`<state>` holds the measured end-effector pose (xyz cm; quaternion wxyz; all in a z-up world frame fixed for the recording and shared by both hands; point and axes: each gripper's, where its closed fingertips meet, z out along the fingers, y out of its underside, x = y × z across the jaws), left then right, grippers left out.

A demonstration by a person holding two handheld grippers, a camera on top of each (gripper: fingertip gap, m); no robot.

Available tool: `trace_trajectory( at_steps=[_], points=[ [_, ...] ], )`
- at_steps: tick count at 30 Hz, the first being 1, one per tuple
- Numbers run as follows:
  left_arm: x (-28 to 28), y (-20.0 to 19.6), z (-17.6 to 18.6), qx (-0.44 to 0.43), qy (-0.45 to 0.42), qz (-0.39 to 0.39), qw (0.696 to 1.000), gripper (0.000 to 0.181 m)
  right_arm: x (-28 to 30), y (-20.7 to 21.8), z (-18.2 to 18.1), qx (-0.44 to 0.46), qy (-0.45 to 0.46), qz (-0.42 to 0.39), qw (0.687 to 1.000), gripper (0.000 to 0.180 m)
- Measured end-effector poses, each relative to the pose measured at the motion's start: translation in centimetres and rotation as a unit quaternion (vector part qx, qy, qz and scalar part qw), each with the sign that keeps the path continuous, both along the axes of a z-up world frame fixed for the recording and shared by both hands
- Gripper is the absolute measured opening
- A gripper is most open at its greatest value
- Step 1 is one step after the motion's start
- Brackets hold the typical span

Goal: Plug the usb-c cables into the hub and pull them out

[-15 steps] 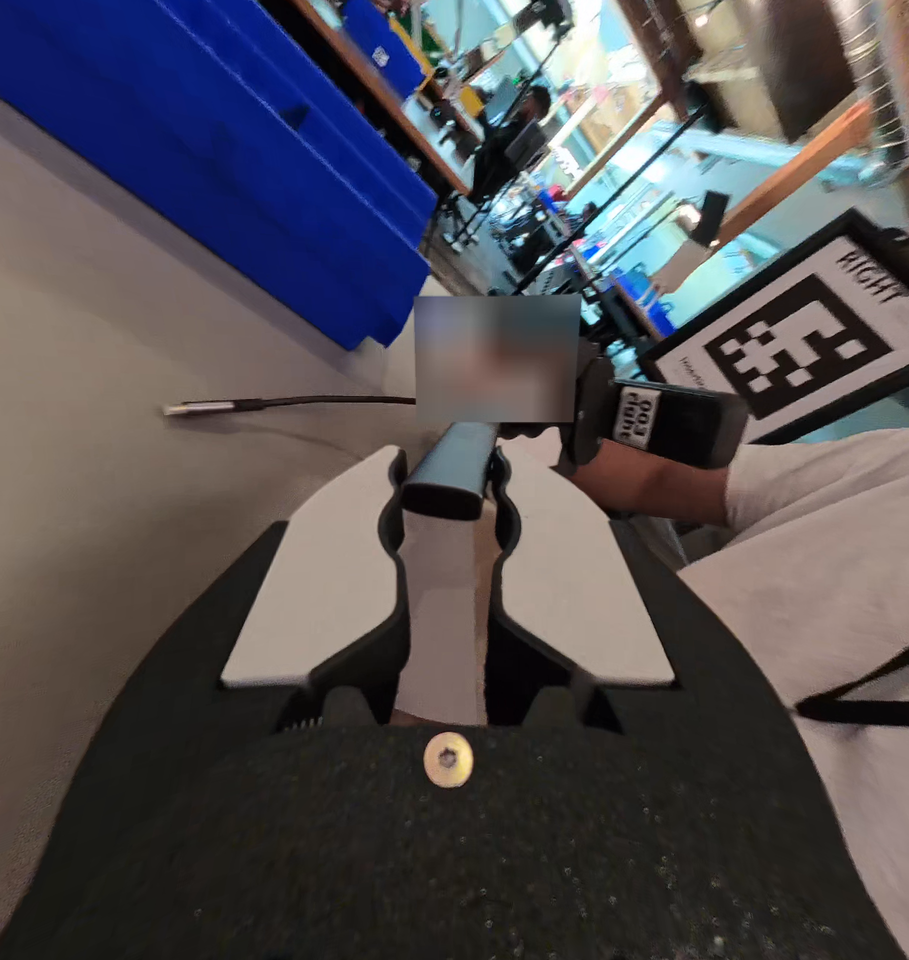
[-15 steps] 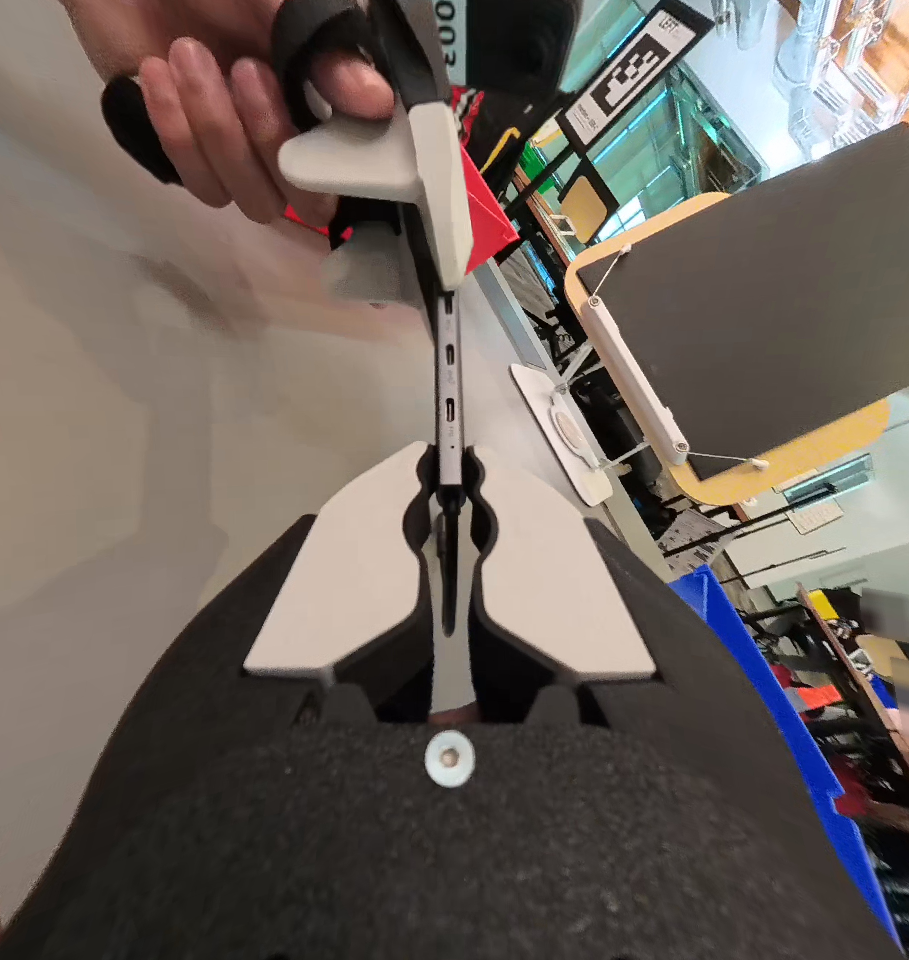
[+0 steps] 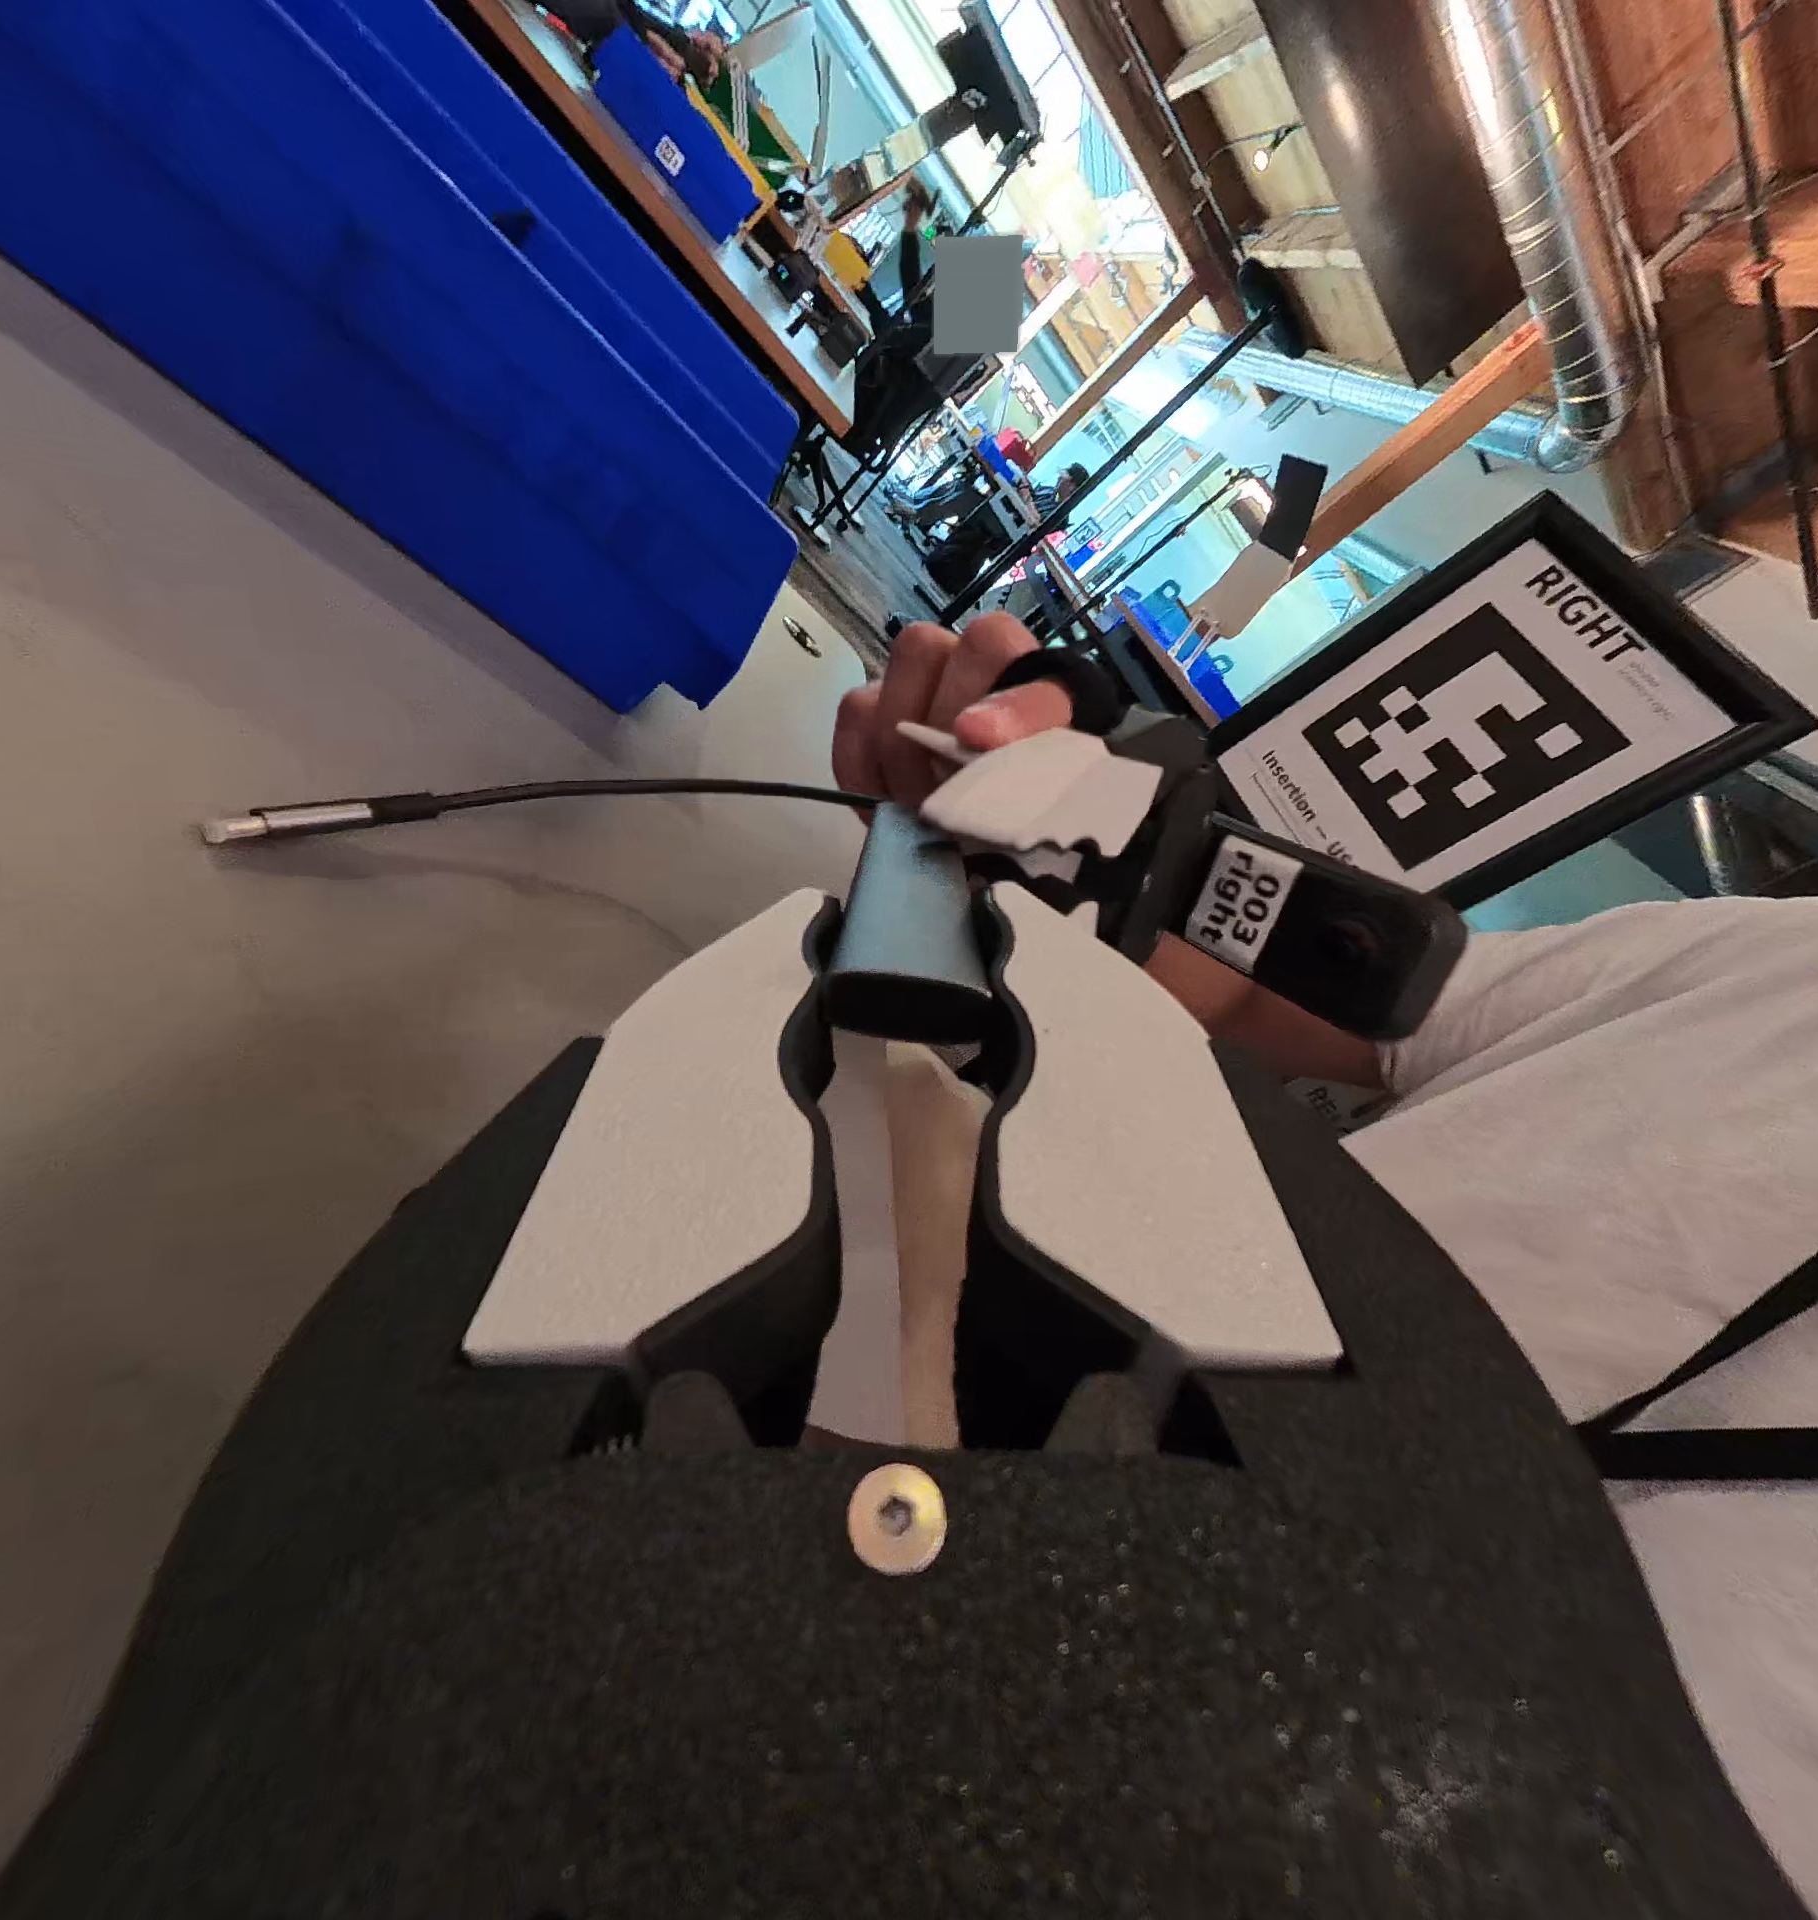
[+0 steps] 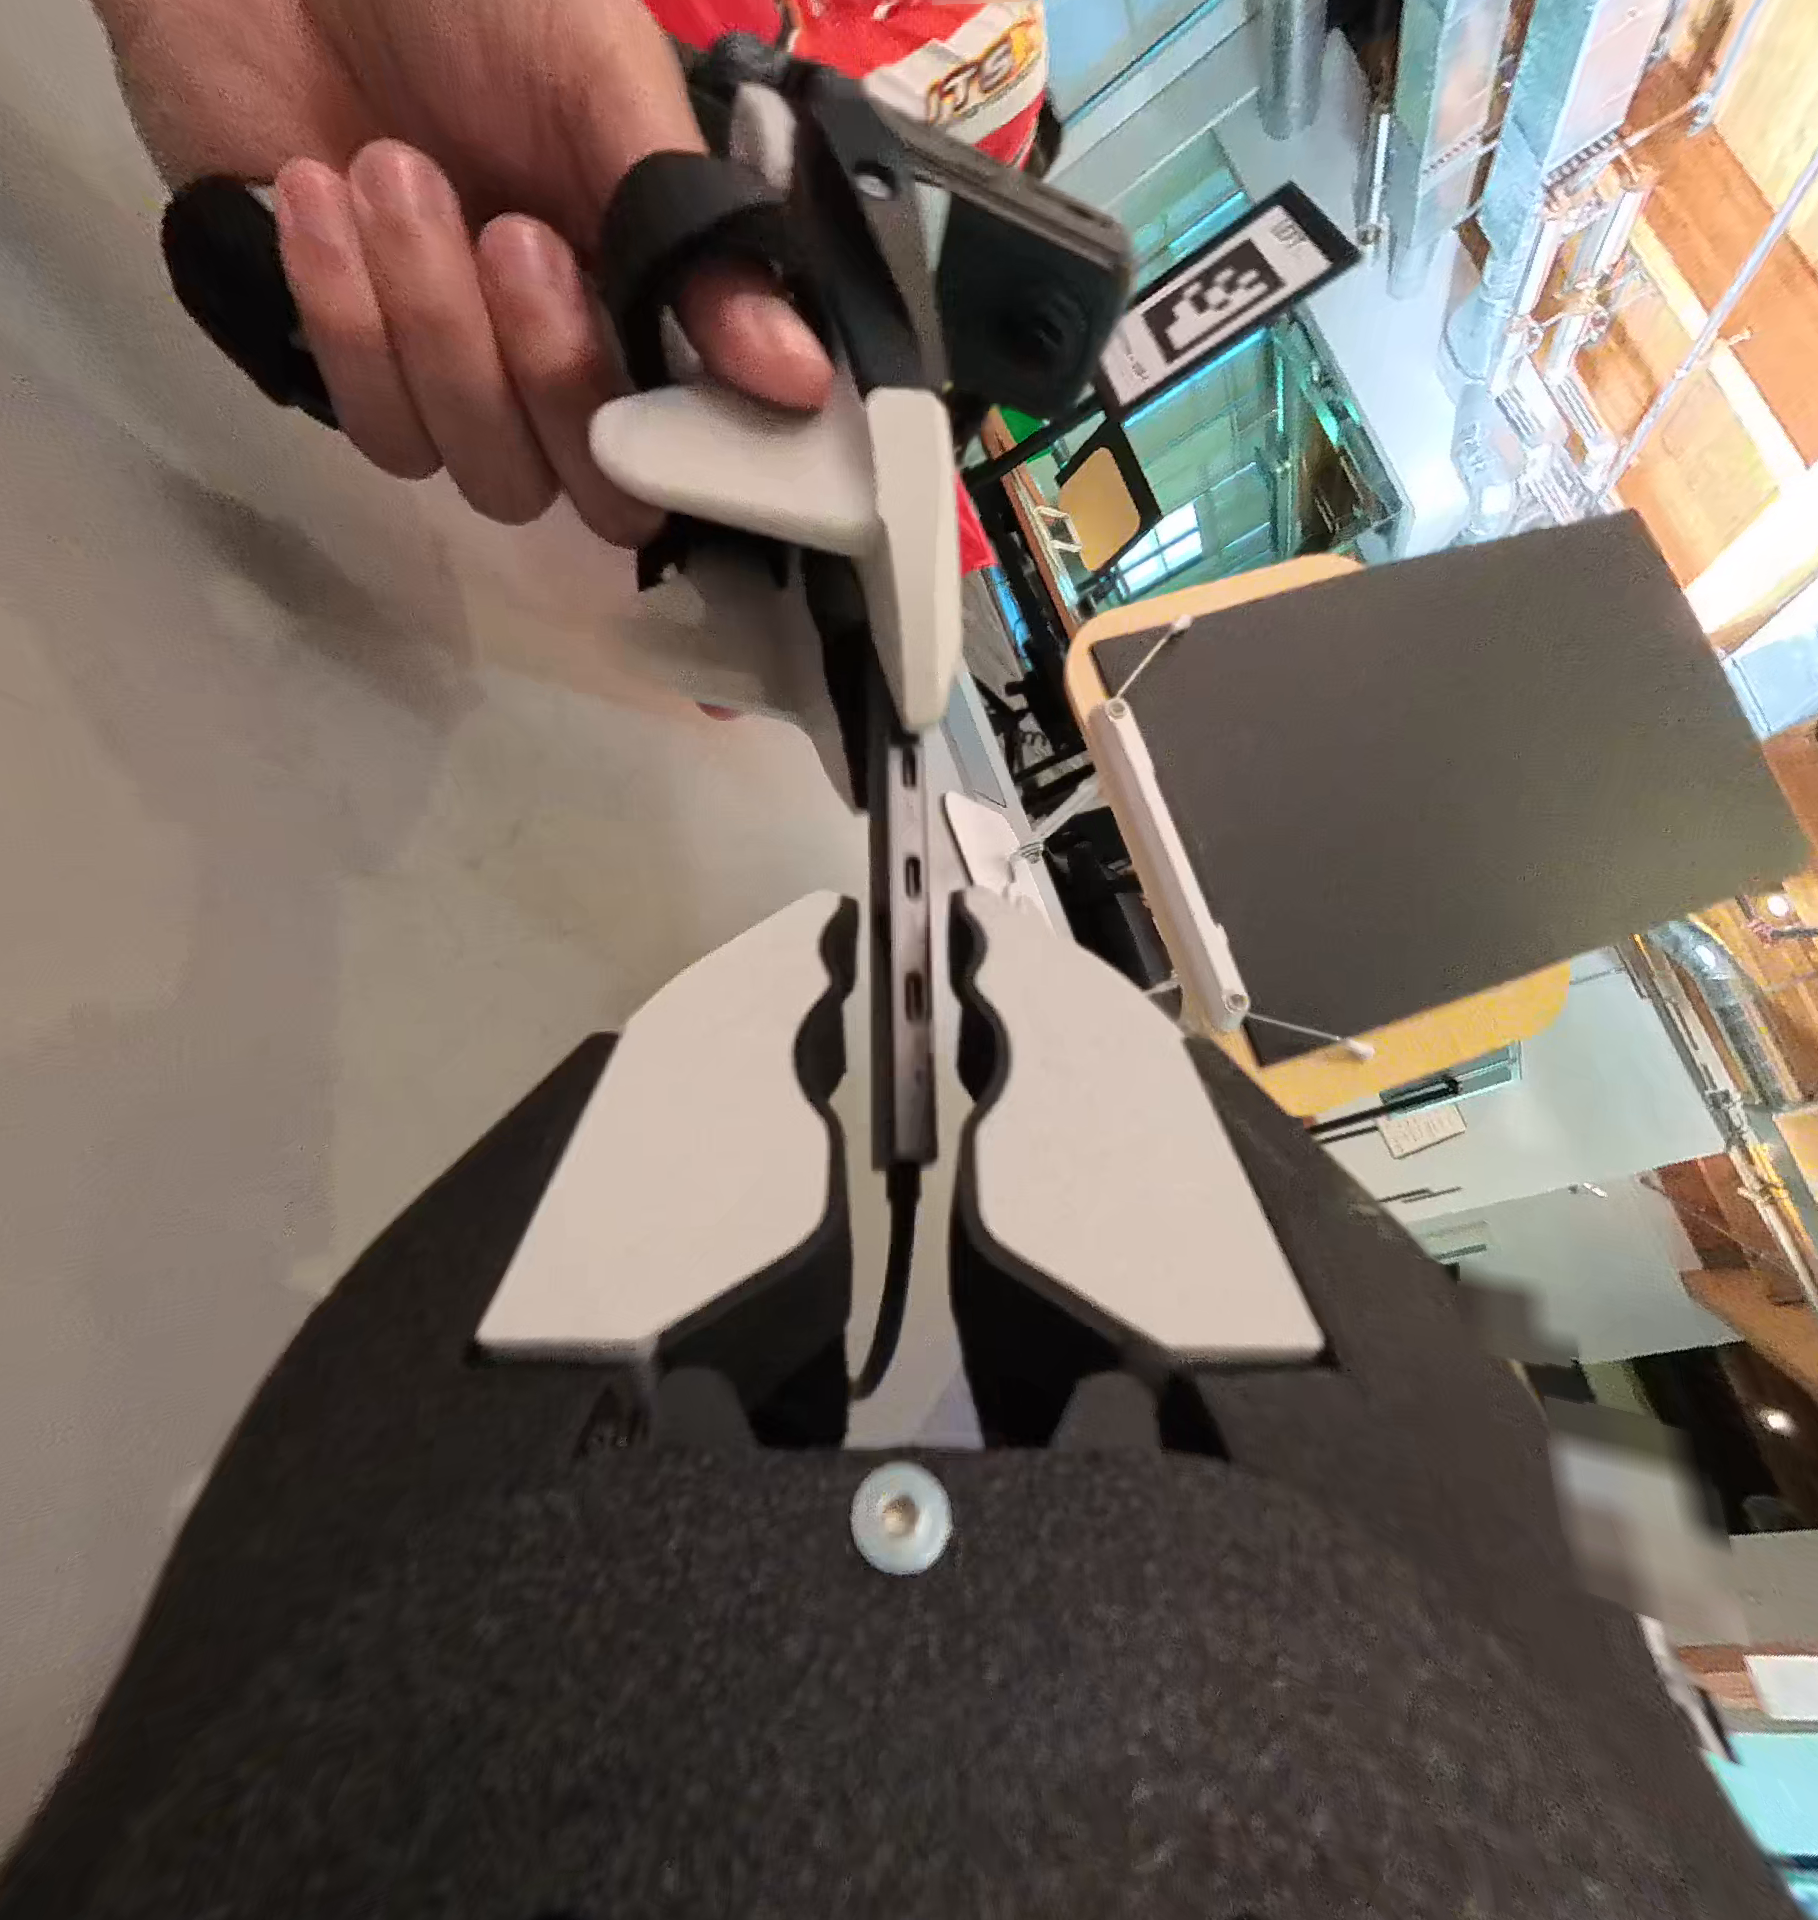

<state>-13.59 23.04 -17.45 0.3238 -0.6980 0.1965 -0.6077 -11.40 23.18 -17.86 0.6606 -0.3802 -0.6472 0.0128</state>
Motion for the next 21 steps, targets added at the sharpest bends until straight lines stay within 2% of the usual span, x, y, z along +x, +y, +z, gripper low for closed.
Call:
trace_trajectory(
  at_steps=[5, 7, 12, 14, 16, 17, 21],
  points=[
    [1.1, -0.6, -0.4, 0.007, 0.017, -0.016, 1.000, 0.023, -1.5, 0.1, -0.7, 0.035, -0.020, -0.015, 0.999, 0.019],
    [1.2, -0.7, -0.6, 0.008, 0.022, -0.017, 1.000, 0.023, -1.7, 0.1, -0.7, 0.030, -0.020, -0.011, 0.999, 0.012],
    [0.8, -0.3, 0.0, 0.010, 0.000, -0.004, 1.000, 0.024, -1.9, 0.7, -0.4, -0.012, -0.018, -0.013, 1.000, 0.010],
    [-0.1, 0.8, 0.2, -0.001, 0.006, 0.036, 0.999, 0.027, -2.2, 1.6, -0.2, 0.019, -0.023, -0.019, 0.999, 0.010],
    [-1.8, 1.4, 0.6, 0.001, 0.030, 0.101, 0.994, 0.044, -2.6, 3.1, -0.2, 0.036, -0.032, -0.024, 0.999, 0.010],
    [-2.7, 1.4, 0.8, 0.009, 0.049, 0.135, 0.990, 0.044, -3.0, 4.2, 0.1, 0.041, -0.031, -0.028, 0.998, 0.010],
    [-5.7, -2.1, 0.8, 0.047, 0.119, 0.249, 0.960, 0.041, -5.7, 8.9, 0.7, 0.077, -0.056, -0.046, 0.994, 0.009]
  ],
)
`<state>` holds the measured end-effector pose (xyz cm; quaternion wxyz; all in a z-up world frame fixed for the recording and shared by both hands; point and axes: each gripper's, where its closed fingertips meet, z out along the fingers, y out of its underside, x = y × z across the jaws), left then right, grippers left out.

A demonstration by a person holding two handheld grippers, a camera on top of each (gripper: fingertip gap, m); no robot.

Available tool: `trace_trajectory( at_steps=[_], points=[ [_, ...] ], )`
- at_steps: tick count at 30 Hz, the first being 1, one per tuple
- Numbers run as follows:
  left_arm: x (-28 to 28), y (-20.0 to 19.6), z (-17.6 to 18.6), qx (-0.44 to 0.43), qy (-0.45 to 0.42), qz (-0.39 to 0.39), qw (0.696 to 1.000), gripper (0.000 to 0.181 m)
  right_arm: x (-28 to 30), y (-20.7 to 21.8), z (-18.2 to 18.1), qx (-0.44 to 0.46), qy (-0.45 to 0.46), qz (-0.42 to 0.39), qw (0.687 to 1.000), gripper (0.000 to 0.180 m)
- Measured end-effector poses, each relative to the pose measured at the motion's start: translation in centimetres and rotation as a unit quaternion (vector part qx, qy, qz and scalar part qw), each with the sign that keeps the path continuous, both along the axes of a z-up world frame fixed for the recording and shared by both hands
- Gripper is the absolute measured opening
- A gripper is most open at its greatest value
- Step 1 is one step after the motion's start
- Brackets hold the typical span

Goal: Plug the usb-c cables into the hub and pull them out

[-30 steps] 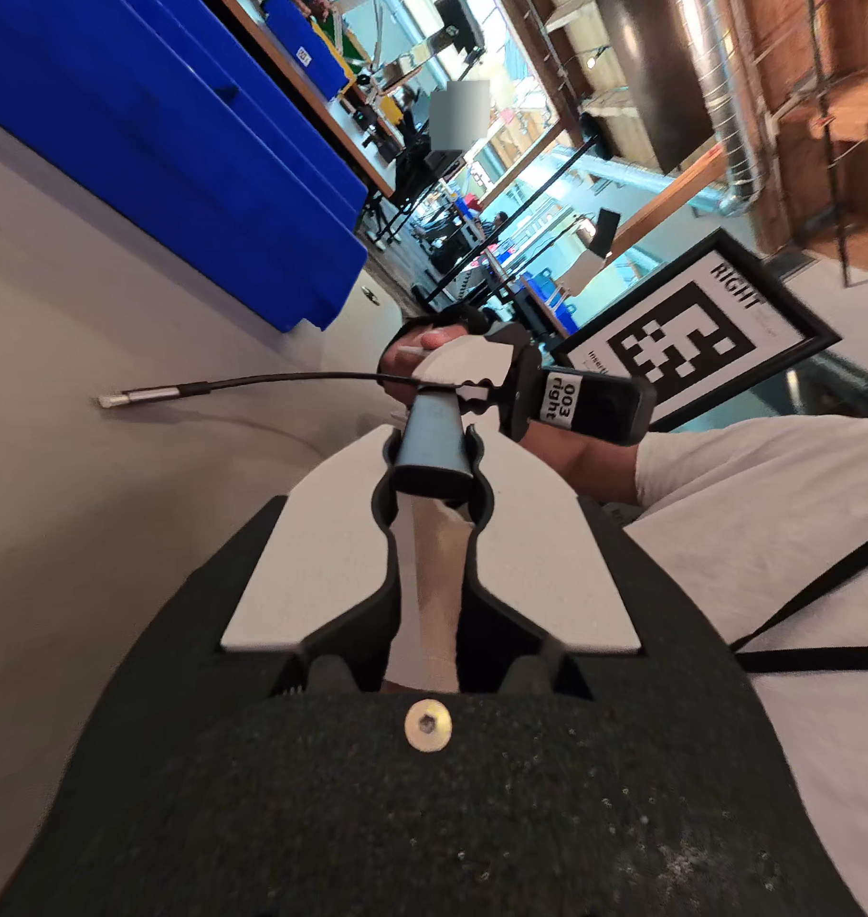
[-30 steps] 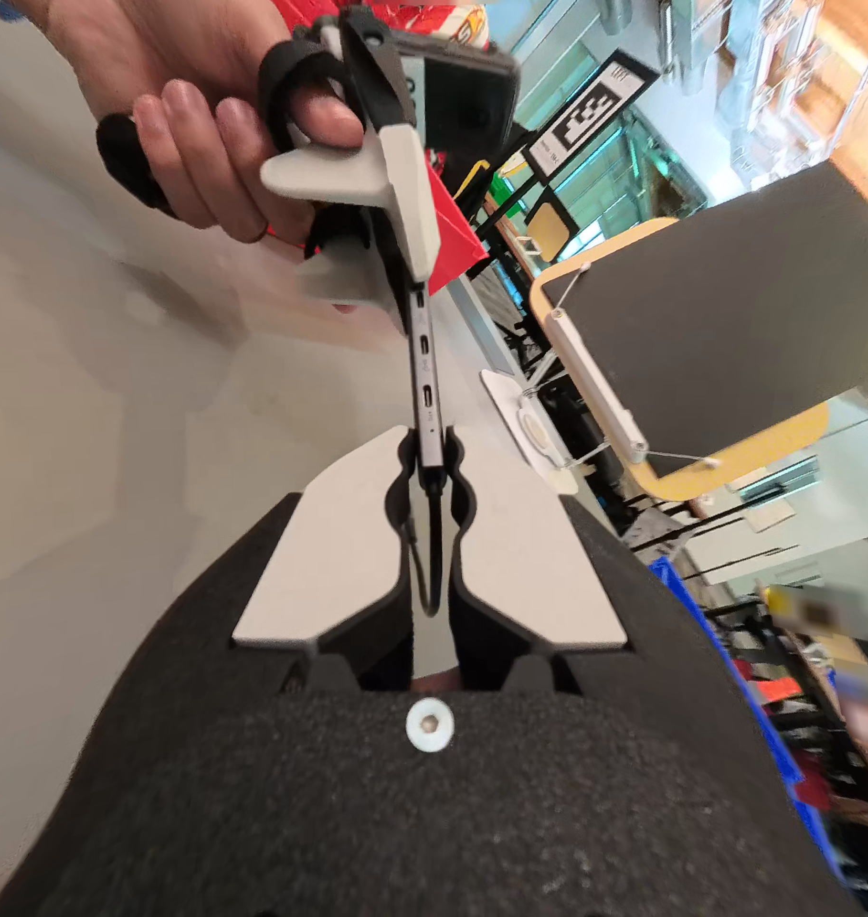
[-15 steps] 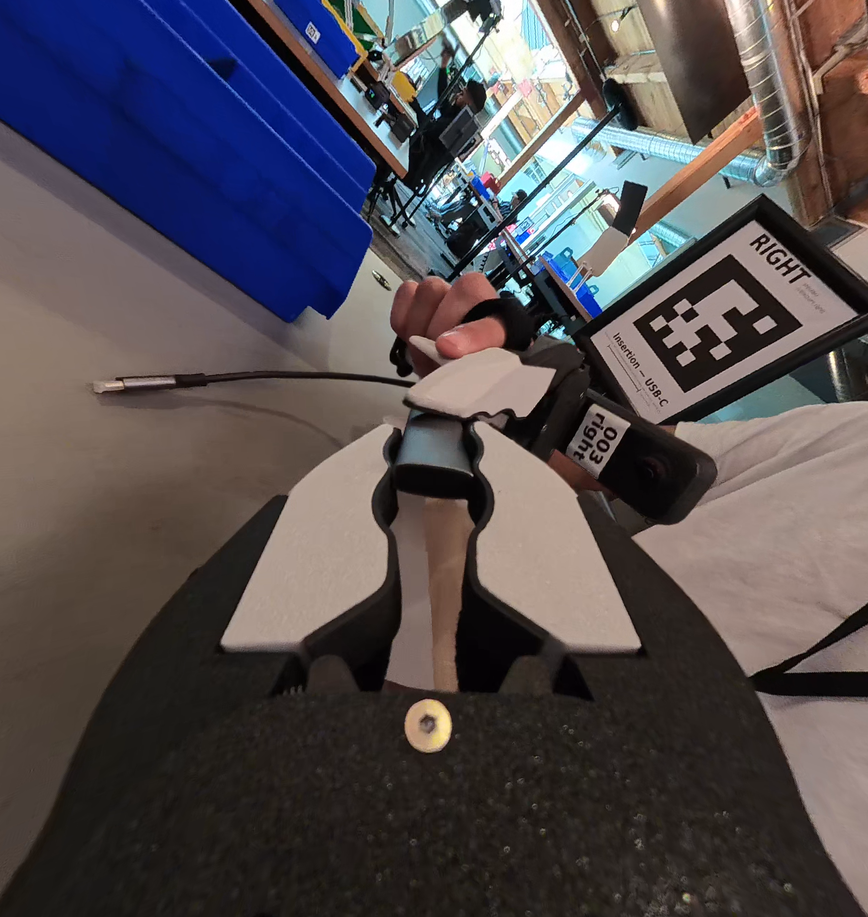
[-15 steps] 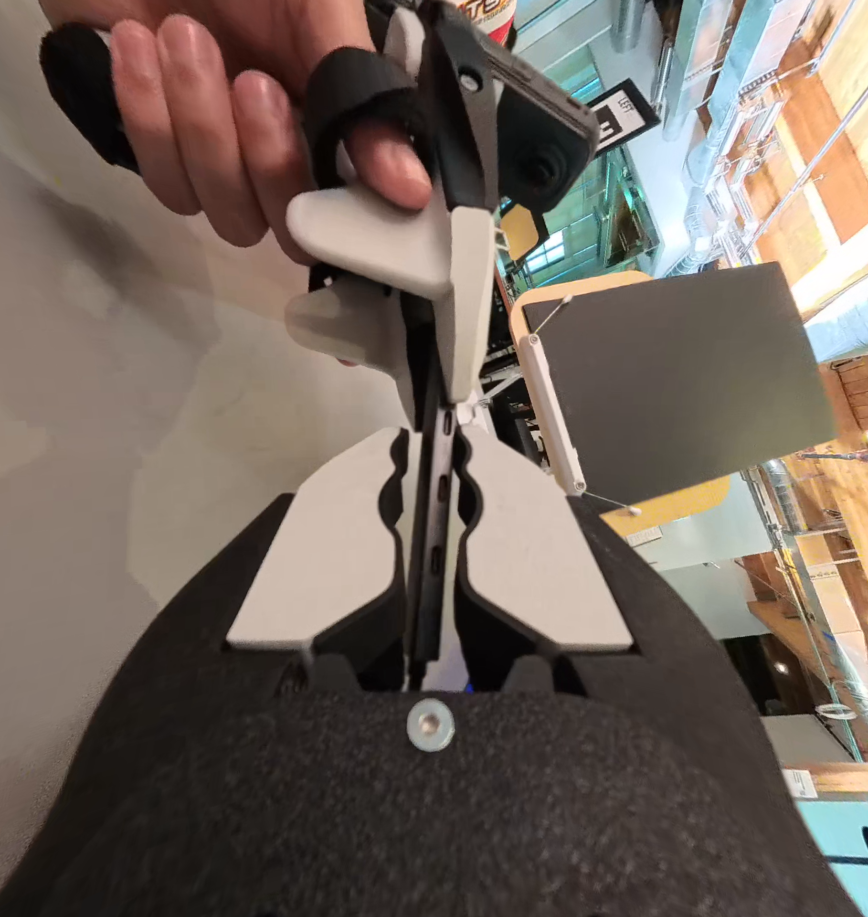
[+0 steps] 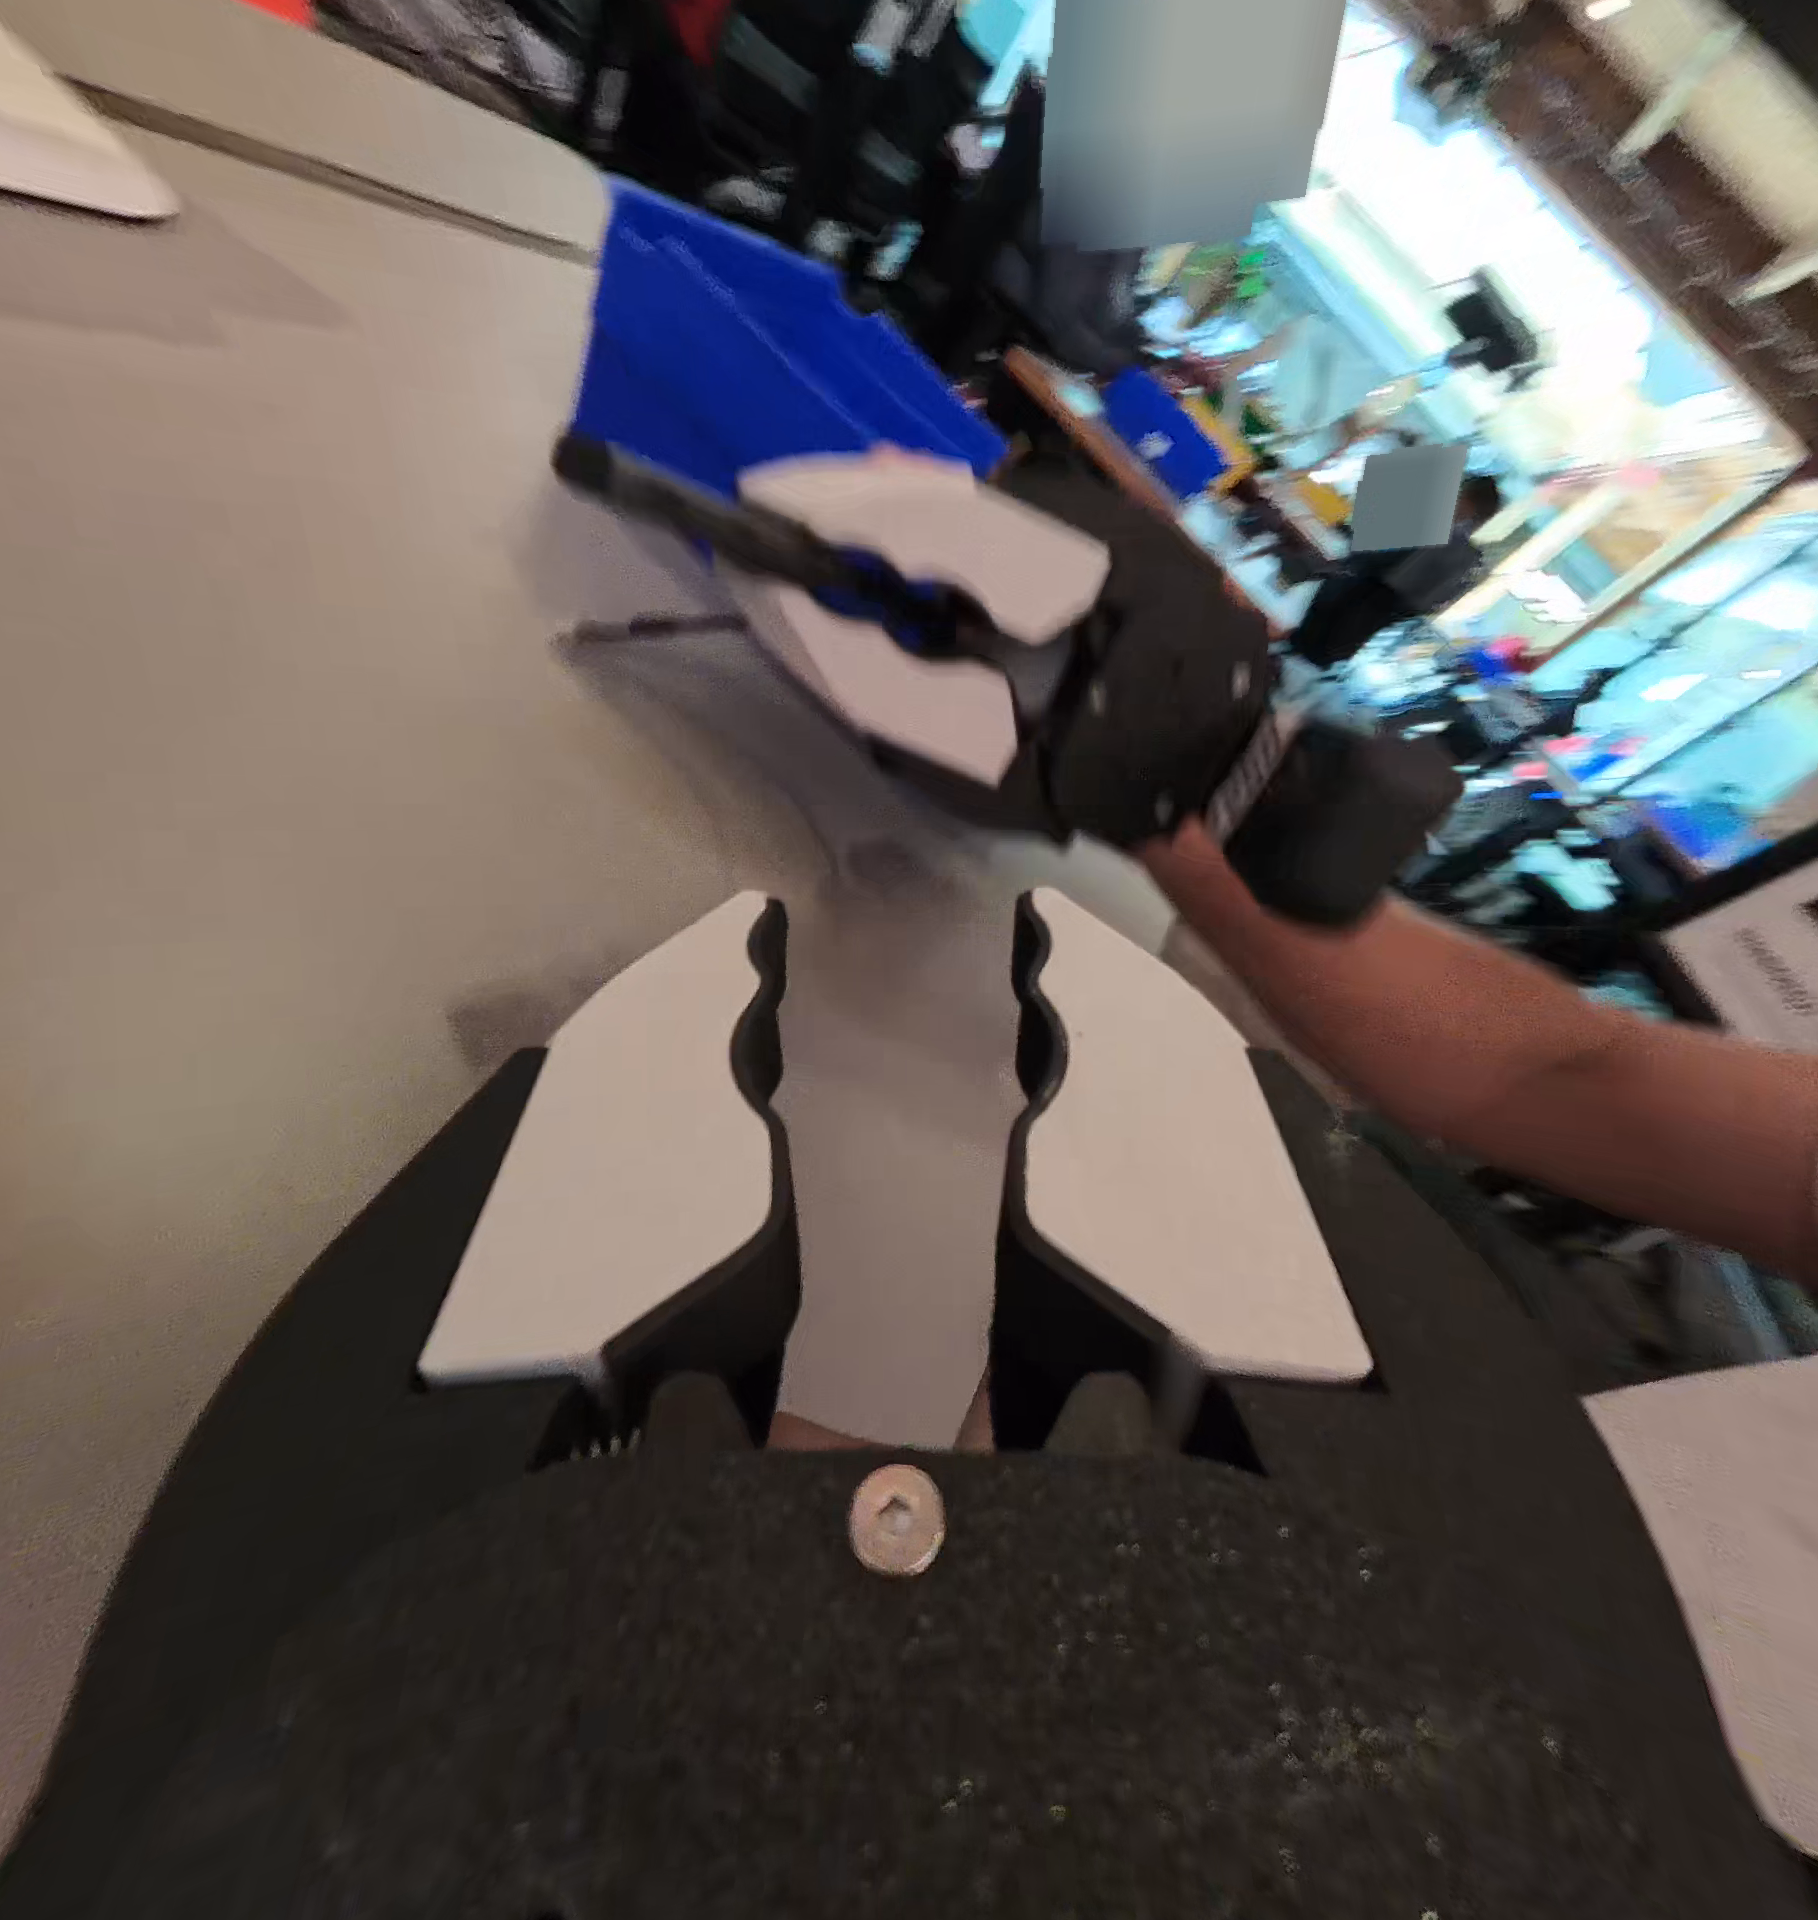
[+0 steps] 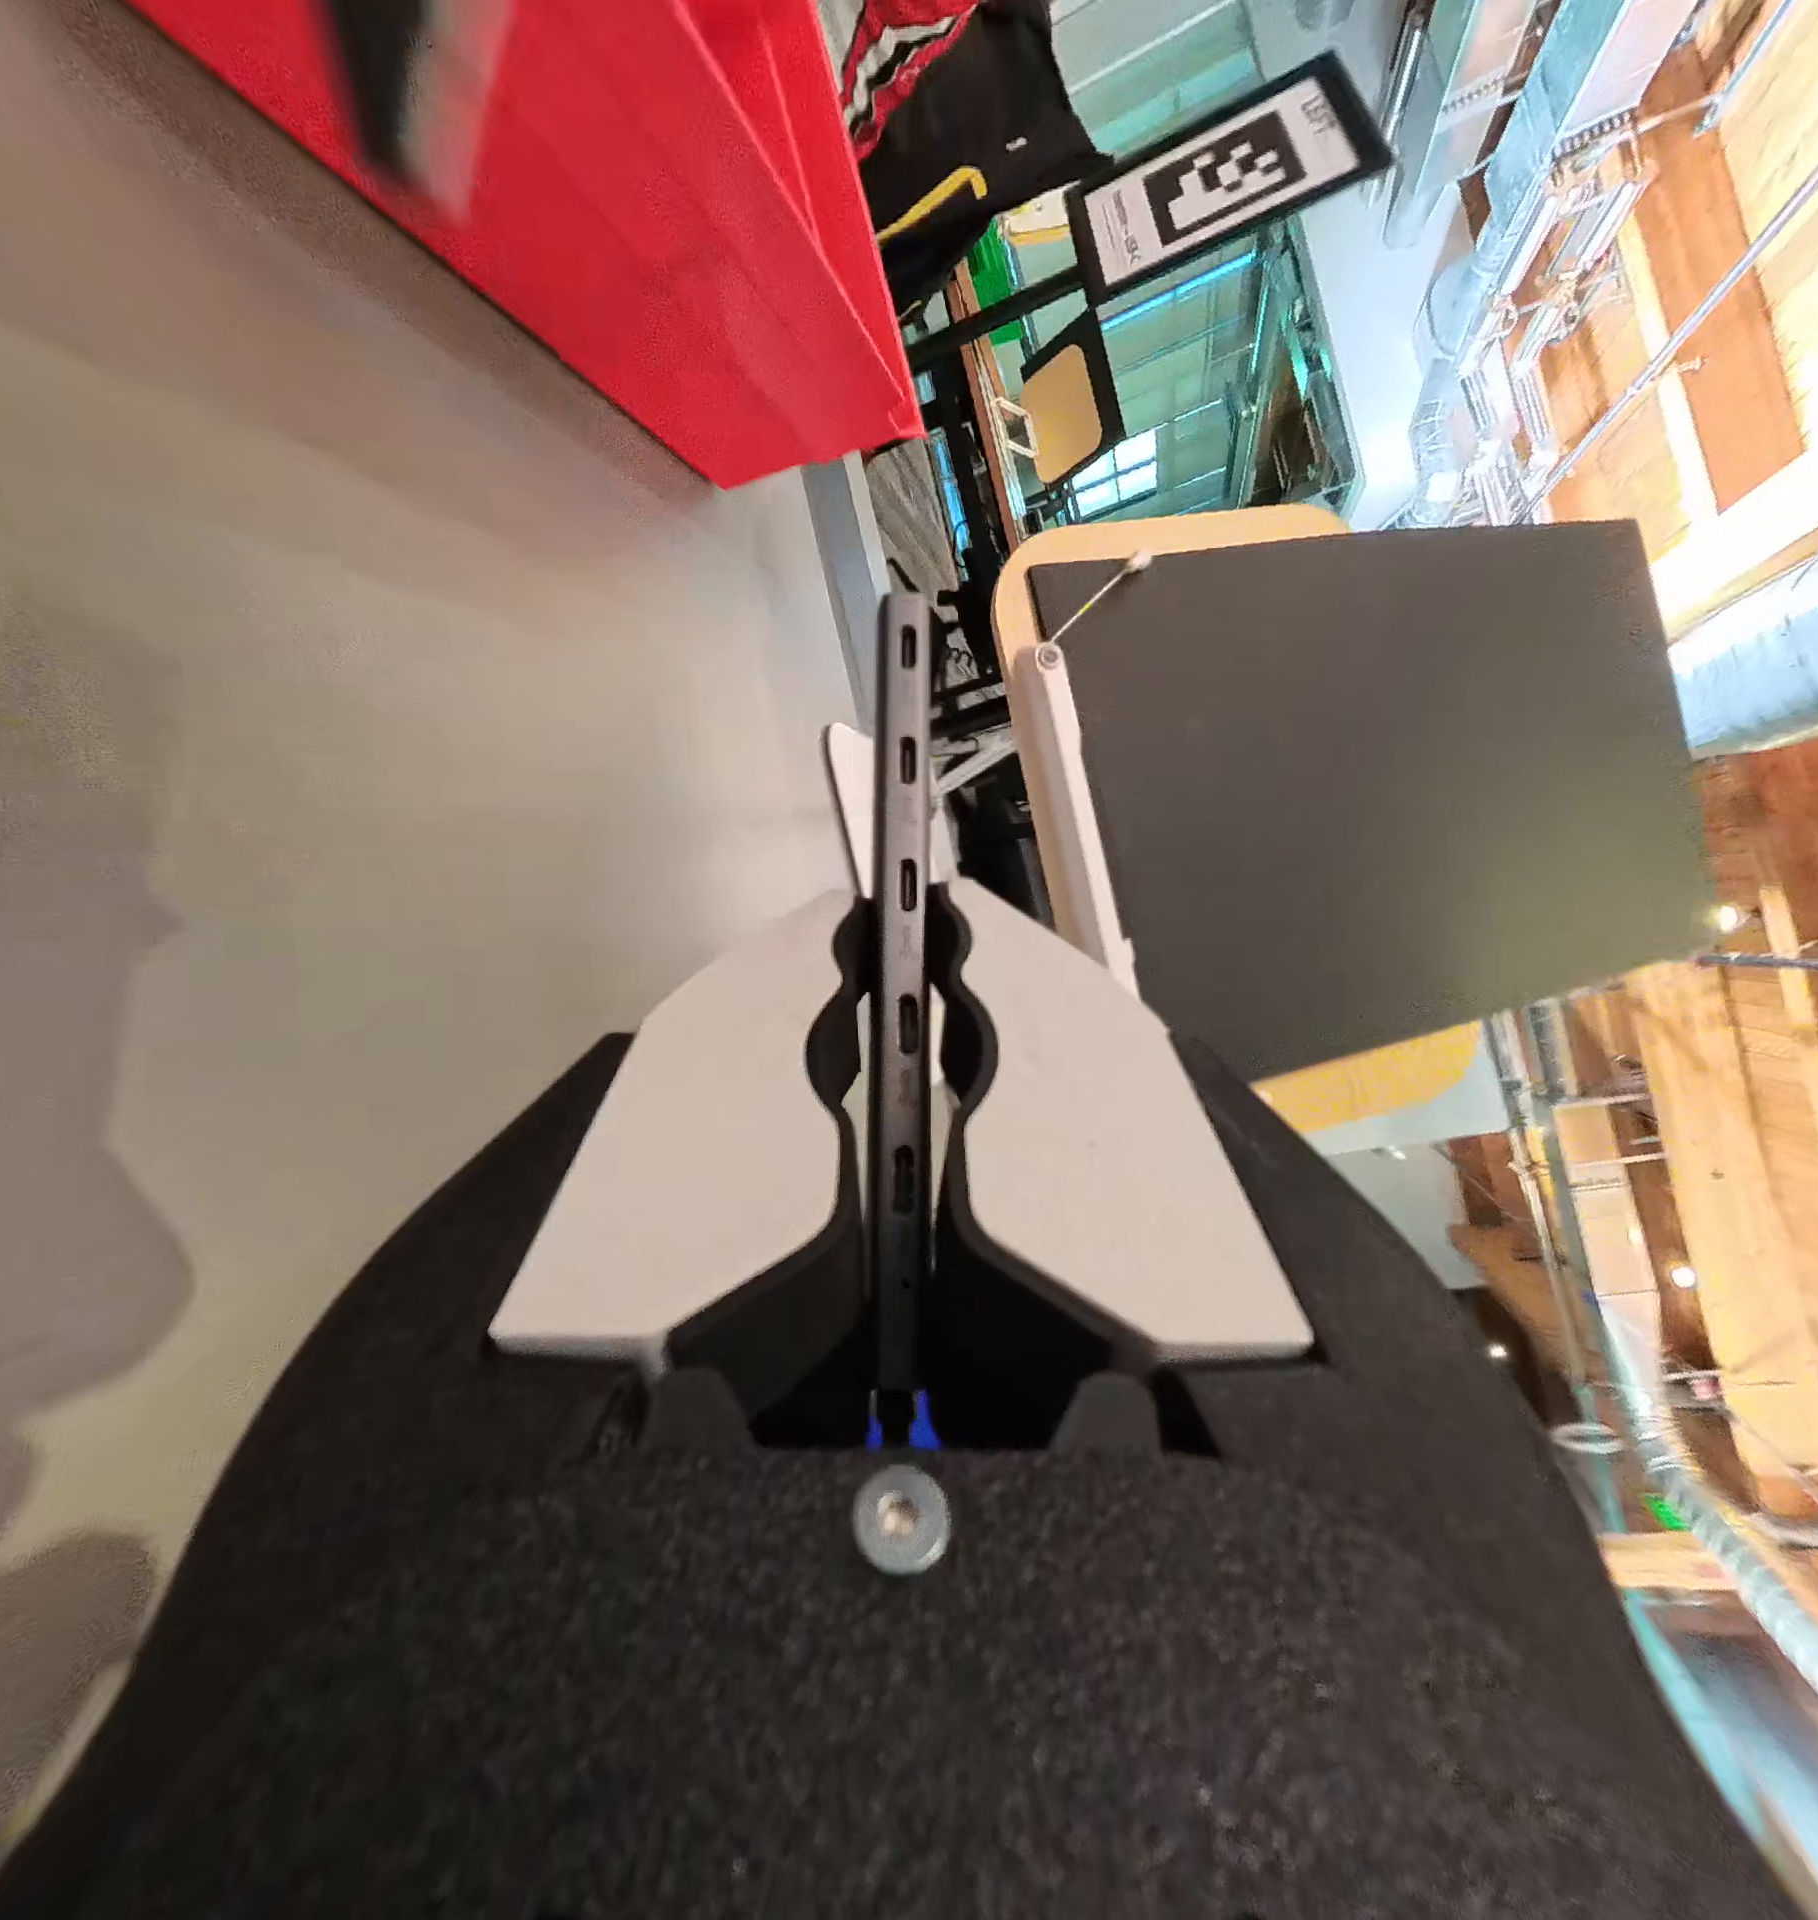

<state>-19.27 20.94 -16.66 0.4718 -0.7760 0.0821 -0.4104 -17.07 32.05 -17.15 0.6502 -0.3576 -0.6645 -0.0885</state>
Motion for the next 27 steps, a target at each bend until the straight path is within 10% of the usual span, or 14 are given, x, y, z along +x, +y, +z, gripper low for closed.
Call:
trace_trajectory(
  at_steps=[10, 27],
  points=[
    [-7.5, -9.0, -8.0, -0.046, 0.209, 0.146, 0.966, 0.051, -6.6, 6.3, -7.9, 0.057, -0.071, -0.024, 0.995, 0.009],
    [-12.5, -7.1, -7.4, -0.026, 0.265, 0.221, 0.938, 0.050, -6.1, 7.0, -4.2, -0.036, 0.065, -0.001, 0.997, 0.009]
  ],
)
